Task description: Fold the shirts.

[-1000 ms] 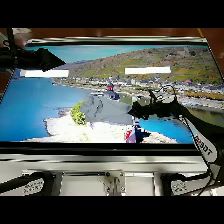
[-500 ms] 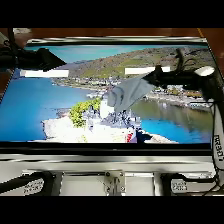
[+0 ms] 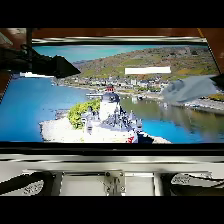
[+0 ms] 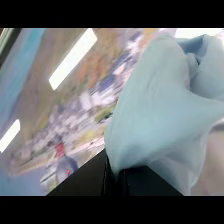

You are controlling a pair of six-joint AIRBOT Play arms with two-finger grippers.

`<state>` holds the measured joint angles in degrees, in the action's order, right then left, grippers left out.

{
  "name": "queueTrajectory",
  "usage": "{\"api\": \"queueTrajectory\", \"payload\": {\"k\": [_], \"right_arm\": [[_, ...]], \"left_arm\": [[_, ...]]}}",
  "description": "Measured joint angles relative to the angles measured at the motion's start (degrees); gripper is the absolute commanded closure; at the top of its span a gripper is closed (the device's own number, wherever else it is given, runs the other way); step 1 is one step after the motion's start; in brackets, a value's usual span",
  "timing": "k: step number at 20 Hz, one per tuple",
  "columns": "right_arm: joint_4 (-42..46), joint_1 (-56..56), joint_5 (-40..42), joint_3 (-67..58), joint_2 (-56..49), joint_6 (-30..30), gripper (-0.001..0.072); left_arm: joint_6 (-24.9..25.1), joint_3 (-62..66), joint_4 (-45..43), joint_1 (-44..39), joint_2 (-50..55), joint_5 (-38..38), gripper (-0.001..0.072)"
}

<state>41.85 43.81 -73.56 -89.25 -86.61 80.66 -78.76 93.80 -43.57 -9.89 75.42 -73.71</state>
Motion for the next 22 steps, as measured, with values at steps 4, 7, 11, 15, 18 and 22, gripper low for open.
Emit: {"api": "queueTrajectory", "payload": {"k": [4,7,11,15,18,22], "right_arm": [[10.8,11.5,-5.7,0.6,0.1,2.9,0.0653],[16.9,16.9,-9.6,4.4,0.4,4.3,0.0653],[21.6,20.1,-9.6,14.8,4.0,6.2,0.0653],[28.2,21.2,-7.8,23.7,7.0,8.3,0.0653],[33.6,21.4,-7.7,27.8,7.8,8.7,0.0652],[38.4,21.4,-7.3,32.6,8.1,8.9,0.0652]], "left_arm": [[-0.2,0.0,0.0,-4.5,0.0,-0.2,0.067],[-0.4,0.0,0.0,-7.2,0.0,0.1,0.067],[-0.4,0.0,0.0,-9.4,0.0,0.6,0.067],[-0.3,0.0,0.0,-10.2,0.0,1.2,0.067],[-0.3,0.0,0.0,-10.4,0.0,1.5,0.067],[-0.2,0.0,0.0,-10.5,0.0,1.6,0.0669]]}}
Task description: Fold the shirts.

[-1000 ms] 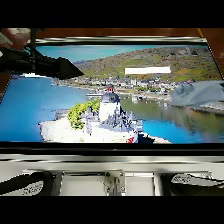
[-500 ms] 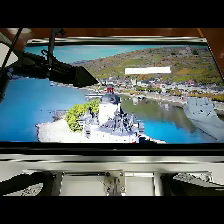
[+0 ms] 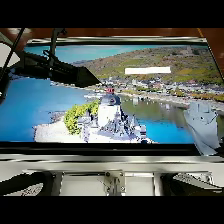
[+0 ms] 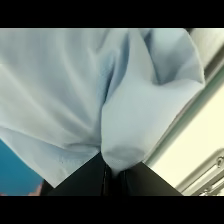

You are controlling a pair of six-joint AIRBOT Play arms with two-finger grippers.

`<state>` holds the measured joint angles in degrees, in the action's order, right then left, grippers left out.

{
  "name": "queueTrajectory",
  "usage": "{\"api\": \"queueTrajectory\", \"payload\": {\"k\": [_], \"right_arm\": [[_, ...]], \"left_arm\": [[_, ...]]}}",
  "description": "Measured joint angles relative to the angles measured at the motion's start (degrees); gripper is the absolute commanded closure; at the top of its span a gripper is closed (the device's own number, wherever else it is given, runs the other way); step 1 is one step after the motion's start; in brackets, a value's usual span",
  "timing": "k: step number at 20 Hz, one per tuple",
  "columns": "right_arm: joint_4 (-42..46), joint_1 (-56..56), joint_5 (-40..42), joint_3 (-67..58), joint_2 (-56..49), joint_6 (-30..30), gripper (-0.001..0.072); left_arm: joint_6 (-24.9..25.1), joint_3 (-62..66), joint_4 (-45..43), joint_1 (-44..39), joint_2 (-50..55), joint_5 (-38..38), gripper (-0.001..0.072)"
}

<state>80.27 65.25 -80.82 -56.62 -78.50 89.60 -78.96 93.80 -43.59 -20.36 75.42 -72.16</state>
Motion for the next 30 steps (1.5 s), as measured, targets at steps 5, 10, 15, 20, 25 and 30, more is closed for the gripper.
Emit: {"api": "queueTrajectory", "payload": {"k": [5,10,15,20,25,30], "right_arm": [[5.3,0.0,1.3,2.2,0.1,0.2,0.0228],[8.7,0.0,-3.5,-3.0,0.1,-2.0,0.0074],[4.9,-2.6,-6.9,-21.7,0.2,-3.5,0.0074],[-6.9,-18.4,-0.6,-32.6,1.3,-4.1,0.0074],[-2.8,-40.7,-1.8,-34.8,-0.2,-3.4,0.0074],[3.5,-52.7,-2.8,-35.3,-1.2,-3.2,0.0074]], "left_arm": [[0.0,0.0,0.0,0.0,0.0,0.1,0.0669],[1.0,0.0,-0.4,0.0,0.0,0.1,0.0669],[0.3,0.0,-6.0,0.0,0.7,2.1,0.0671],[-10.7,0.0,-28.5,-0.5,6.8,-2.2,0.057],[-16.1,0.1,-41.2,-0.6,12.5,-12.0,0.0061],[-17.4,0.1,-44.4,-0.4,13.8,-14.2,0.0059]]}}
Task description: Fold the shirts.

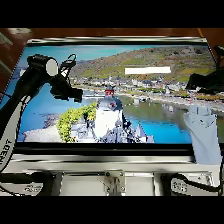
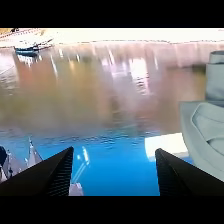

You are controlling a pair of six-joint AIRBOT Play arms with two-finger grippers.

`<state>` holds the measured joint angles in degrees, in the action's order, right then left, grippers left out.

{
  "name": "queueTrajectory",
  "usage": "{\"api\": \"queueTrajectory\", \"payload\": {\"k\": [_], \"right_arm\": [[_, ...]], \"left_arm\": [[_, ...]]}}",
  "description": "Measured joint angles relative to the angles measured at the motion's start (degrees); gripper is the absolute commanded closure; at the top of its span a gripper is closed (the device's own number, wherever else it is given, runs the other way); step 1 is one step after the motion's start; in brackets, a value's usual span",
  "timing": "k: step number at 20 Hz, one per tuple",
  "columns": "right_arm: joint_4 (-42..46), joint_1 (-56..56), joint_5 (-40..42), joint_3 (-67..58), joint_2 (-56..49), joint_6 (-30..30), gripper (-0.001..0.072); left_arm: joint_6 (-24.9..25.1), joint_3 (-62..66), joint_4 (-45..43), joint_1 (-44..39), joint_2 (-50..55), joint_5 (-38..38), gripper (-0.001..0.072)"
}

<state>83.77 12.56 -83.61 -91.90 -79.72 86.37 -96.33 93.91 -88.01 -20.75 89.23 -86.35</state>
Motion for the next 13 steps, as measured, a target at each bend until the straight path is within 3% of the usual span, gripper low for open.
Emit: {"api": "queueTrajectory", "payload": {"k": [13], "right_arm": [[1.3,-5.8,-0.3,-0.1,-0.2,0.2,0.0074]], "left_arm": [[-0.4,0.0,-0.9,0.1,0.2,0.5,0.0059]]}}
